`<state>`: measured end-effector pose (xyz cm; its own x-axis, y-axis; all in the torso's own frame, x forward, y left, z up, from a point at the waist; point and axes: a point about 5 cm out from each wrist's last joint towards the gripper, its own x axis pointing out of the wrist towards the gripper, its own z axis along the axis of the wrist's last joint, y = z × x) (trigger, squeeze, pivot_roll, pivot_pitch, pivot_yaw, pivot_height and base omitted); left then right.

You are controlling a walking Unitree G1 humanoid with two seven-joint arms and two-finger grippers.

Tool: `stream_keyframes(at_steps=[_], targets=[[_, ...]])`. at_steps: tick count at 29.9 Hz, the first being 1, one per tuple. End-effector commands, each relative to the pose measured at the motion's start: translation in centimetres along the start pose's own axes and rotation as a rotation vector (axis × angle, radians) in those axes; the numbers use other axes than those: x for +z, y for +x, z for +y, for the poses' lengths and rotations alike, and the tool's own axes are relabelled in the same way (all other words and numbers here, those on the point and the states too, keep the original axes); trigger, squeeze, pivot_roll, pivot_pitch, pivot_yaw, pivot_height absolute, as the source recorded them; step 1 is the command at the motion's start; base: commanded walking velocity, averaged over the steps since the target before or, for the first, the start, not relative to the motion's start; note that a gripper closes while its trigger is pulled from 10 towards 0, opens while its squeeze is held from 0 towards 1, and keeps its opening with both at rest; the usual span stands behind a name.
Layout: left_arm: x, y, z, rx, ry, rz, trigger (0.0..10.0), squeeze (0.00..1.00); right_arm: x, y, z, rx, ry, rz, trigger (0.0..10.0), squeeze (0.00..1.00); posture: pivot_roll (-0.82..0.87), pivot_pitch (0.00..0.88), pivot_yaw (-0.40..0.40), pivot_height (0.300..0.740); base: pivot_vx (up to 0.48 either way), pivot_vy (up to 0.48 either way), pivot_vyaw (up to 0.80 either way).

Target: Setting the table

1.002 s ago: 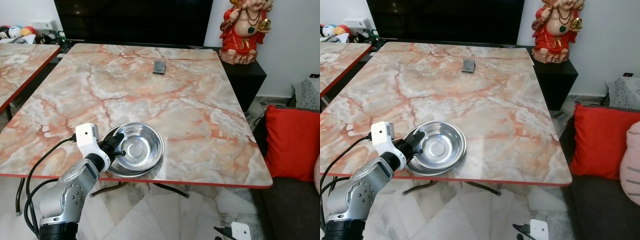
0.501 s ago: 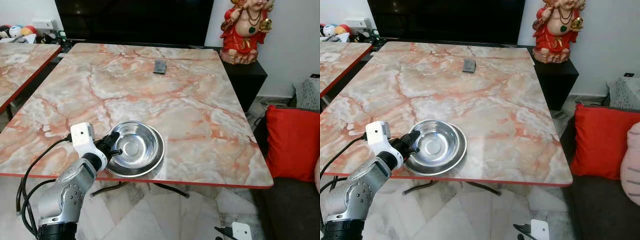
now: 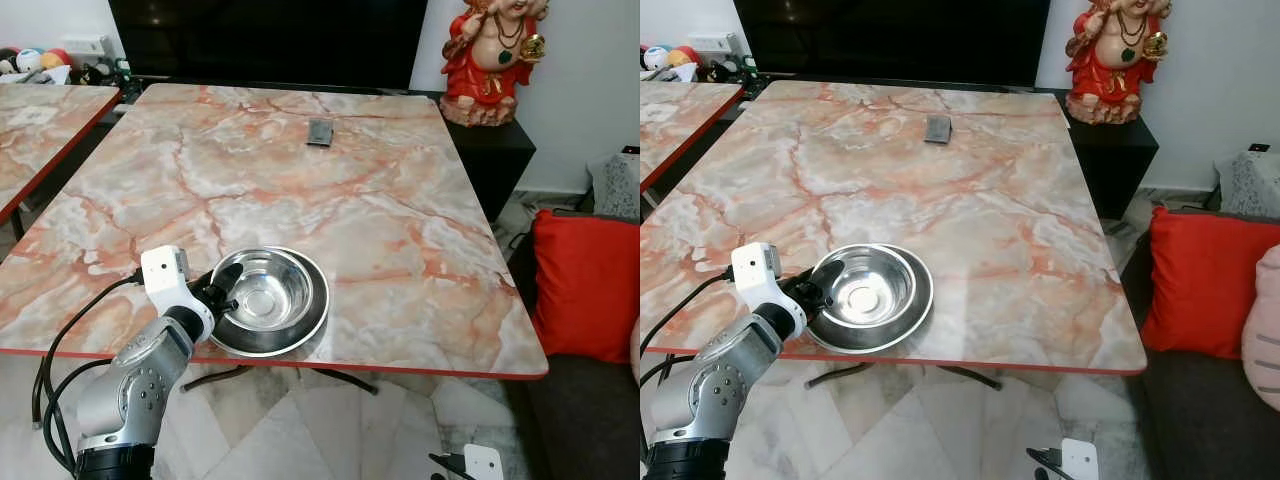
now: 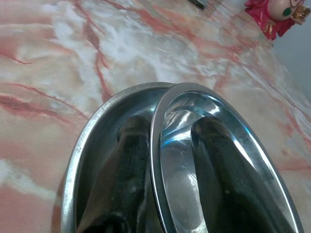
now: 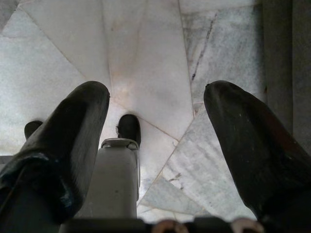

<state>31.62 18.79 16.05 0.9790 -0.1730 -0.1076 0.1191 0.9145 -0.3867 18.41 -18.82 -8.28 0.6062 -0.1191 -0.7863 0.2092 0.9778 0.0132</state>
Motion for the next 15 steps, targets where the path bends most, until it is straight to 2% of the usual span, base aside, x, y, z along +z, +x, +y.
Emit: stream_keyframes(at_steps=[1,15], targets=[[-0.14,-0.2,0.13,0.011,0.018,0.02,10.0,0.0,-0.81,-0.17,-0.31,-0.008,-0.003,0.026,10.0,0.0,0.11,0.118,-0.056,0.74,0.0,0.0,0.0],[-0.02,-0.54,0.88,0.035,0.105,0.058,10.0,0.0,-0.86,-0.18,-0.44,-0.007,-0.005,0.032,10.0,0.0,0.11,0.119,-0.058,0.74,0.0,0.0,0.0]])
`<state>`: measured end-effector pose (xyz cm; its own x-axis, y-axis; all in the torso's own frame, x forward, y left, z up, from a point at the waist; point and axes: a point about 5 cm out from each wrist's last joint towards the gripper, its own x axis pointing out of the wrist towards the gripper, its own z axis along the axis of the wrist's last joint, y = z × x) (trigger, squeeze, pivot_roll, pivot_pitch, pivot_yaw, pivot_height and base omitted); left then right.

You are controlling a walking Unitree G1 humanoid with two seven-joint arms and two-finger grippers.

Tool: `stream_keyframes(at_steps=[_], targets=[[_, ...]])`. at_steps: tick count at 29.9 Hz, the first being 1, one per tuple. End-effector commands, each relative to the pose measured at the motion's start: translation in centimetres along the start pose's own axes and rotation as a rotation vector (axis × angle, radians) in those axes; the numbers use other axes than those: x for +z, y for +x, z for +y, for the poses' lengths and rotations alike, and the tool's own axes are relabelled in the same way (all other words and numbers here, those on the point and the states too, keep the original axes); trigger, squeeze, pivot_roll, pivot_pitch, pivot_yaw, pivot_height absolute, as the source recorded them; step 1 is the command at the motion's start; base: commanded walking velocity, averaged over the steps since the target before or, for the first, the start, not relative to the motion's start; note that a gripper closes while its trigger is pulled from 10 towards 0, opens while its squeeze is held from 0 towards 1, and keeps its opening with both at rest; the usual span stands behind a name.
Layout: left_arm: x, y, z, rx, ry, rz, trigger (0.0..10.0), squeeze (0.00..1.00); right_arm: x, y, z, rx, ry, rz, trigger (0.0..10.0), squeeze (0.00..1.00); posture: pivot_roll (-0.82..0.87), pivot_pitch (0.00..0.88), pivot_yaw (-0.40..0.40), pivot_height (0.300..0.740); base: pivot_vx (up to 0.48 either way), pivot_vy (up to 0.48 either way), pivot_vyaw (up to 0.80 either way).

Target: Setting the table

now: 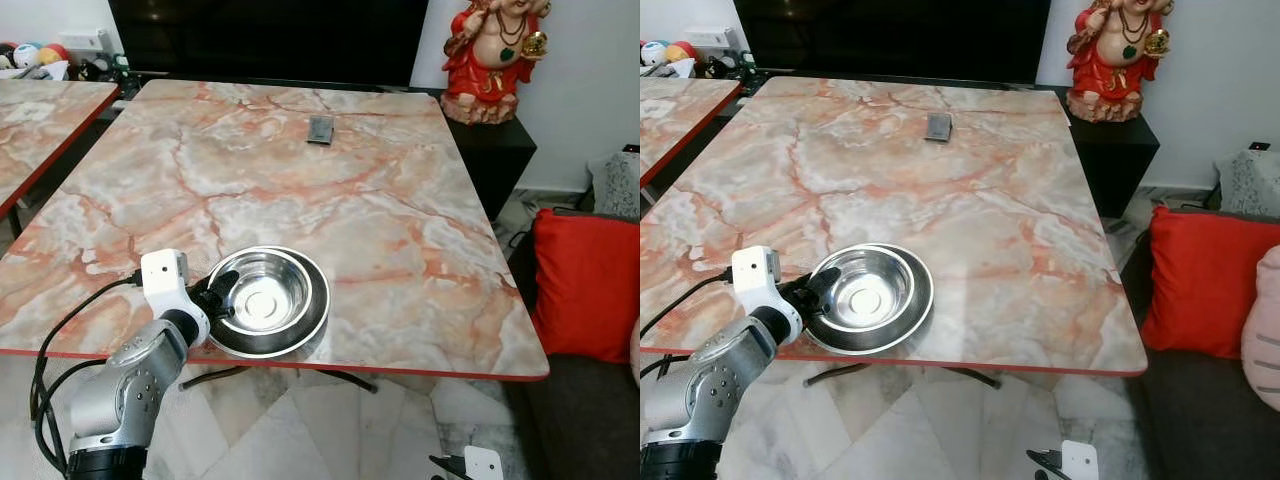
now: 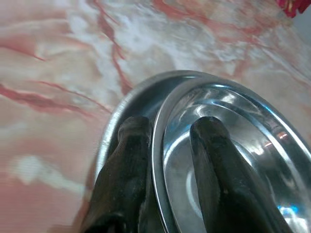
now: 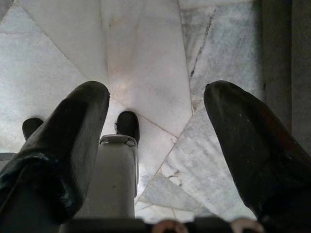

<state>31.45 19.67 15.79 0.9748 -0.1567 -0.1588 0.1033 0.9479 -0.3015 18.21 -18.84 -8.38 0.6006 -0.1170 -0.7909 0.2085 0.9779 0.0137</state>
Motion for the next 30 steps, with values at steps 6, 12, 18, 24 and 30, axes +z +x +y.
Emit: stream_keyframes(at_steps=[6,12,18,24,30], targets=[[0.47,-0.36,0.26,-0.002,0.091,0.018,10.0,0.0,-0.61,-0.12,-0.32,-0.006,-0.007,0.025,10.0,0.0,0.11,0.121,-0.057,0.74,0.0,0.0,0.0],[0.48,-0.5,0.16,-0.026,0.096,0.028,10.0,0.0,-0.67,-0.12,-0.31,-0.005,-0.005,0.027,10.0,0.0,0.11,0.122,-0.056,0.74,0.0,0.0,0.0],[0.31,-0.5,-0.1,-0.039,0.099,0.035,10.0,0.0,-0.78,-0.15,-0.32,-0.005,-0.005,0.03,10.0,0.0,0.11,0.12,-0.056,0.74,0.0,0.0,0.0],[0.25,-0.44,-0.5,-0.059,0.106,0.036,10.0,0.0,-0.82,-0.16,-0.32,-0.005,-0.006,0.032,10.0,0.0,0.11,0.12,-0.056,0.74,0.0,0.0,0.0],[0.34,-0.49,-0.24,-0.032,0.158,0.028,10.0,0.0,-0.87,-0.17,-0.31,-0.004,-0.006,0.033,10.0,0.0,0.11,0.119,-0.057,0.74,0.0,0.0,0.0]])
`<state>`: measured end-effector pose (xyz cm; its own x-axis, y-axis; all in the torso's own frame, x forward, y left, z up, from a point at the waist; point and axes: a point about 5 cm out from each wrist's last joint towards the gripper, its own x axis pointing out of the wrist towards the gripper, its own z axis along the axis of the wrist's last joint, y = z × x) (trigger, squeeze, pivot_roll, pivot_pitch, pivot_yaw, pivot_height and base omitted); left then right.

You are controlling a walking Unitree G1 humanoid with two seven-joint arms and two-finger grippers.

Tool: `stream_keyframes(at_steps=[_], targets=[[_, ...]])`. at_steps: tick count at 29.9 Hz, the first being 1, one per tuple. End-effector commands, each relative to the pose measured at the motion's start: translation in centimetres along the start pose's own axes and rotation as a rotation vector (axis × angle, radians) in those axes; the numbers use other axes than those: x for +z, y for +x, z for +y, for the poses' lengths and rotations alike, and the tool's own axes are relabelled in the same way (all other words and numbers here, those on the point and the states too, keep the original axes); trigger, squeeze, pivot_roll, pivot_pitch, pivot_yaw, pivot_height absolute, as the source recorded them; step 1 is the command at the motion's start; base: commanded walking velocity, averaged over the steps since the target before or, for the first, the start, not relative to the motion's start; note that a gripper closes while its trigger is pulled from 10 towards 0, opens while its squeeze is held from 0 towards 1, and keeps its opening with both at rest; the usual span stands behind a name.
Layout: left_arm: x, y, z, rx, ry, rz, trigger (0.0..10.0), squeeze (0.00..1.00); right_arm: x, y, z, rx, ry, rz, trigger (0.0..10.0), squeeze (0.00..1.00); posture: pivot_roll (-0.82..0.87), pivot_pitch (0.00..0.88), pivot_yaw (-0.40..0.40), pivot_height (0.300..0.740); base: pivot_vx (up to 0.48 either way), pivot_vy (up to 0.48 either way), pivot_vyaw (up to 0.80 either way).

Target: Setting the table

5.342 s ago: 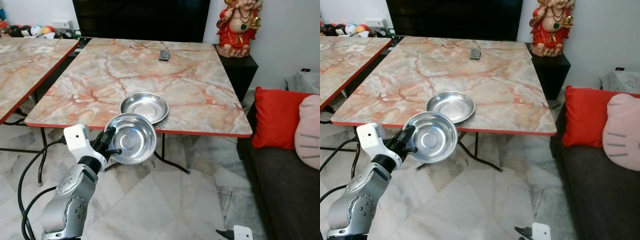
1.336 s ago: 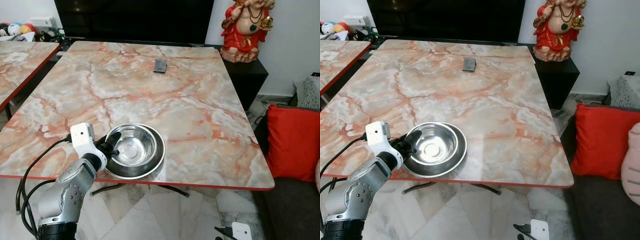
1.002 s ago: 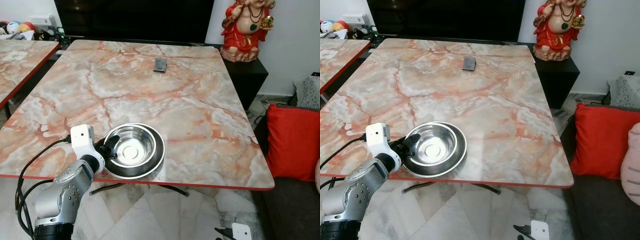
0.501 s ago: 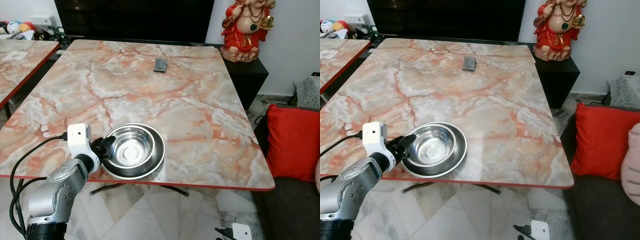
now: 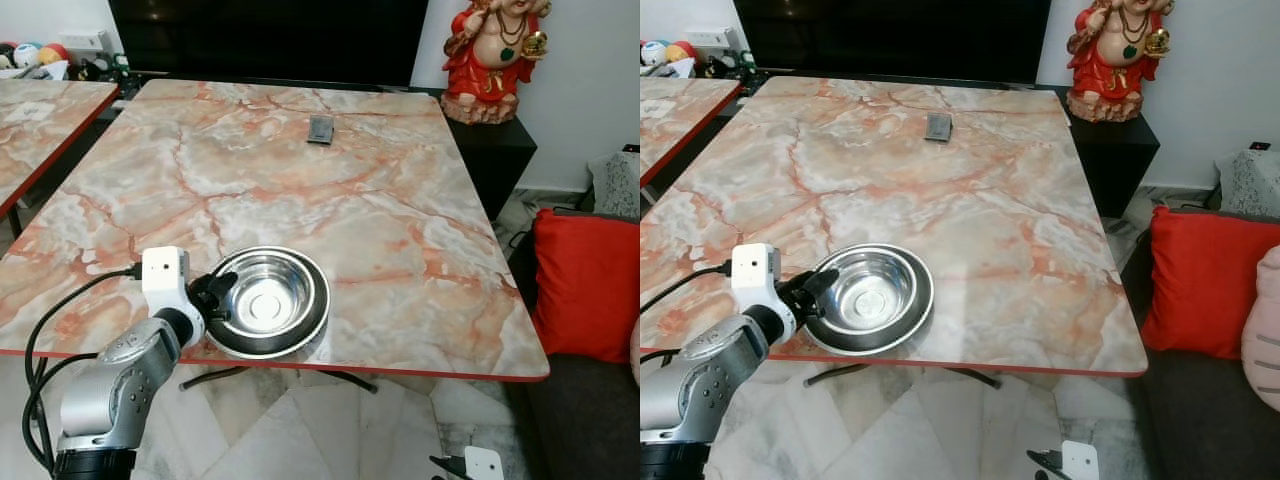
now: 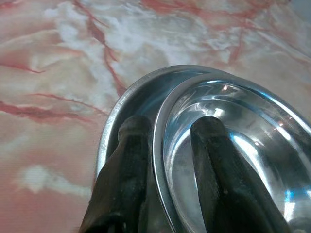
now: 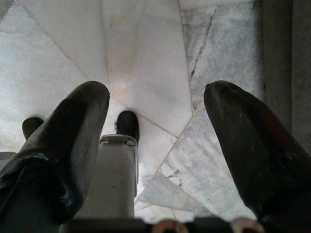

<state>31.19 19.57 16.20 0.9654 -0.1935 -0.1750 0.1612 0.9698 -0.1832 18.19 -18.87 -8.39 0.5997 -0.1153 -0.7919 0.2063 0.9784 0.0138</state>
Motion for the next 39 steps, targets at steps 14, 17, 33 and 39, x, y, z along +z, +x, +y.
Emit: stream_keyframes(at_steps=[14,17,33,39], targets=[[1.5,-0.5,-0.9,0.002,0.15,-0.158,10.0,0.0,-0.8,-0.2,-0.3,-0.004,-0.005,0.029,10.0,0.0,0.11,0.114,-0.059,0.74,0.0,0.0,0.0],[2.6,-0.9,-0.7,0.025,0.146,-0.245,10.0,0.0,-0.8,-0.1,-0.2,-0.005,-0.006,0.028,10.0,0.0,0.11,0.114,-0.059,0.74,0.0,0.0,0.0],[3.4,-8.7,8.9,0.86,0.581,-0.408,10.0,0.0,-0.9,-0.2,-0.1,0.0,-0.008,0.033,10.0,0.0,0.12,0.117,-0.058,0.74,0.0,0.0,0.0],[-2.2,-11.5,13.2,1.105,0.546,-0.189,10.0,0.0,-0.9,-0.2,-0.1,-0.001,-0.005,0.033,10.0,0.0,0.12,0.117,-0.058,0.74,0.0,0.0,0.0]])
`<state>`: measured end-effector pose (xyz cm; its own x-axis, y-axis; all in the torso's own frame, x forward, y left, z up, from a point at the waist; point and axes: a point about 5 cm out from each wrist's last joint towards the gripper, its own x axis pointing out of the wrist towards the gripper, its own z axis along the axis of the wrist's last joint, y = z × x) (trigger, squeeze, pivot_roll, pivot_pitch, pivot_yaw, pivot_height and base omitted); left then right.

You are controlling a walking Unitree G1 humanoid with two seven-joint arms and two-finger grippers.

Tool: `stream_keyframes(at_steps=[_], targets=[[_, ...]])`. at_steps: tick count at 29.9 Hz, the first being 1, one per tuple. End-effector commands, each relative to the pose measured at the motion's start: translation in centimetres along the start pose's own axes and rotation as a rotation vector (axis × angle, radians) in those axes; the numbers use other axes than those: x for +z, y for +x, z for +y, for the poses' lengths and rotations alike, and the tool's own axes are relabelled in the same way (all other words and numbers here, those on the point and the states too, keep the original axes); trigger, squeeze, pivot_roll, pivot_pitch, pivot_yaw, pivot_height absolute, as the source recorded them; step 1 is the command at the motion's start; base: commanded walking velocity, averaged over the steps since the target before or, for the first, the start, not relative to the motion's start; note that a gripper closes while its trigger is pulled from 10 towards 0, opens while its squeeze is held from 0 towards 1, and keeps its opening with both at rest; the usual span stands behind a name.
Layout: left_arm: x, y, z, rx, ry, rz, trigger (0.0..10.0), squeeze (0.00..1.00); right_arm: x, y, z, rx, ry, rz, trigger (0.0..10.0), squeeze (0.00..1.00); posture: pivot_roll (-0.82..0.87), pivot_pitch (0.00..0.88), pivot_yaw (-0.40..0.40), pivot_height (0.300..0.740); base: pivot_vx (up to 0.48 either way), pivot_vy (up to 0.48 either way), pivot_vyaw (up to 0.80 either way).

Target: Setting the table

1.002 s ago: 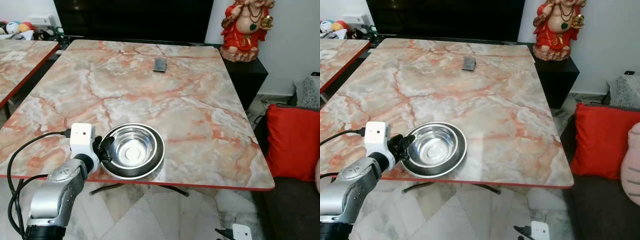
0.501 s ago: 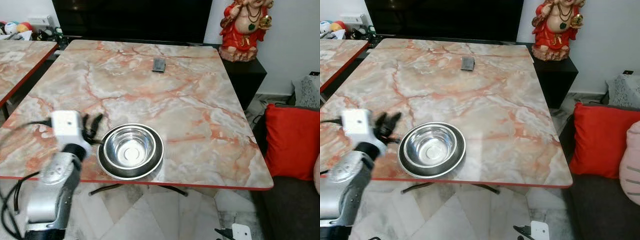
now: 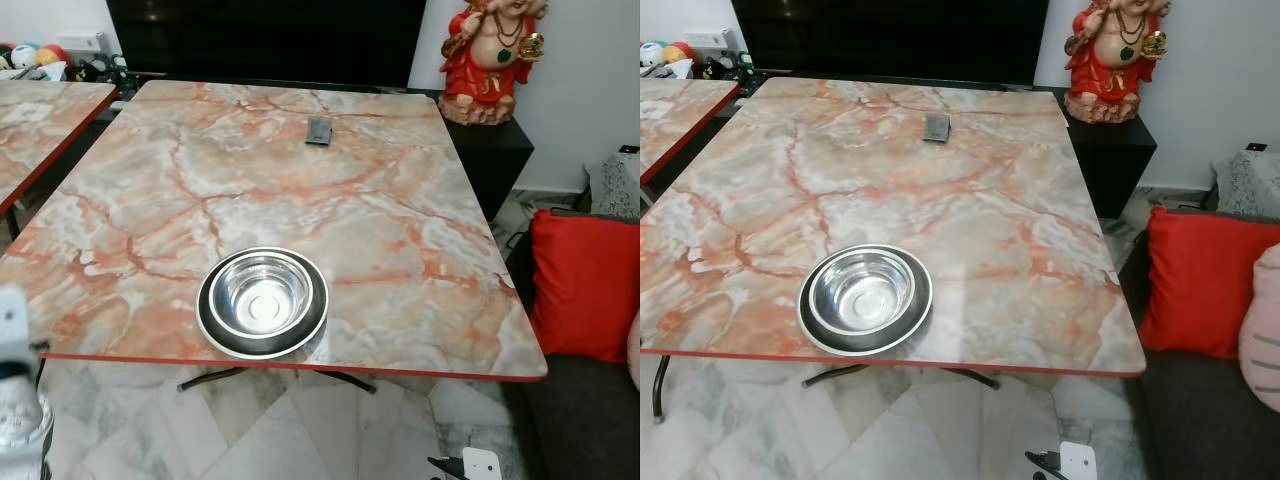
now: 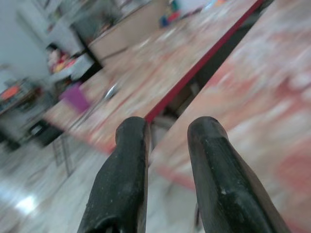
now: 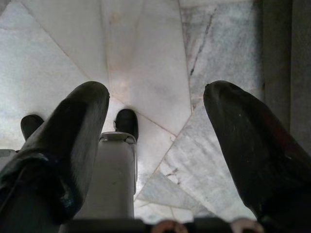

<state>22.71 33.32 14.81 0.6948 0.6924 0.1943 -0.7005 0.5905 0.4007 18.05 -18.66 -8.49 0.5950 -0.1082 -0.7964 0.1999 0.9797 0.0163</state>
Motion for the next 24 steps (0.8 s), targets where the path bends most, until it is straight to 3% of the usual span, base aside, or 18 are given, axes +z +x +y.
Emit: stream_keyframes(at_steps=[1,2,5,6,8,10,14,15,17,19,24], targets=[[-4.6,-0.9,1.5,0.105,0.053,0.169,10.0,0.0,-0.7,-0.1,-0.3,-0.008,0.0,0.025,10.0,0.0,0.12,0.117,-0.058,0.74,0.0,0.0,0.0],[-4.6,-0.9,1.5,0.105,0.053,0.169,10.0,0.0,-0.7,-0.1,-0.3,-0.008,0.0,0.025,10.0,0.0,0.12,0.117,-0.058,0.74,0.0,0.0,0.0],[-10.0,-3.2,2.8,0.189,0.107,0.397,10.0,0.0,-0.7,-0.1,-0.3,-0.012,0.004,0.023,10.0,0.0,0.12,0.117,-0.058,0.74,0.0,0.0,0.0],[-10.0,-3.2,2.8,0.189,0.107,0.397,10.0,0.0,-0.7,-0.1,-0.3,-0.012,0.004,0.023,10.0,0.0,0.12,0.117,-0.058,0.74,0.0,0.0,0.0],[-12.5,-4.7,3.2,0.199,0.102,0.504,10.0,0.0,-0.7,-0.1,-0.4,-0.014,0.005,0.023,10.0,0.0,0.11,0.119,-0.06,0.74,0.0,0.0,0.0],[-13.6,-5.4,2.9,0.16,0.107,0.555,10.0,0.0,-0.7,-0.1,-0.4,-0.015,0.005,0.022,10.0,0.0,0.11,0.119,-0.063,0.74,0.0,0.0,0.0],[-16.1,-8.5,-2.0,-0.213,-0.087,0.695,10.0,0.0,-0.6,-0.1,-0.6,-0.018,0.004,0.022,10.0,0.0,0.11,0.12,-0.066,0.74,0.0,0.0,0.0],[-16.1,-8.5,-2.0,-0.213,-0.087,0.695,10.0,0.0,-0.6,-0.1,-0.6,-0.018,0.004,0.022,10.0,0.0,0.11,0.12,-0.066,0.74,0.0,0.0,0.0],[-16.5,-11.0,-5.9,-0.538,-0.088,0.749,10.0,0.0,-0.5,-0.1,-0.5,-0.018,0.0,0.021,10.0,0.0,0.1,0.118,-0.065,0.74,0.0,0.0,0.0],[-16.6,-12.7,-8.2,-0.718,-0.041,0.761,10.0,0.0,-0.4,-0.1,-0.6,-0.02,0.004,0.018,10.0,0.0,0.09,0.116,-0.057,0.74,0.0,0.0,0.0],[-15.8,-14.4,-11.6,-0.874,-0.049,0.777,10.0,0.0,-0.4,-0.1,-0.7,-0.03,0.011,0.017,10.0,0.0,0.08,0.109,-0.049,0.74,0.0,0.0,0.0]])
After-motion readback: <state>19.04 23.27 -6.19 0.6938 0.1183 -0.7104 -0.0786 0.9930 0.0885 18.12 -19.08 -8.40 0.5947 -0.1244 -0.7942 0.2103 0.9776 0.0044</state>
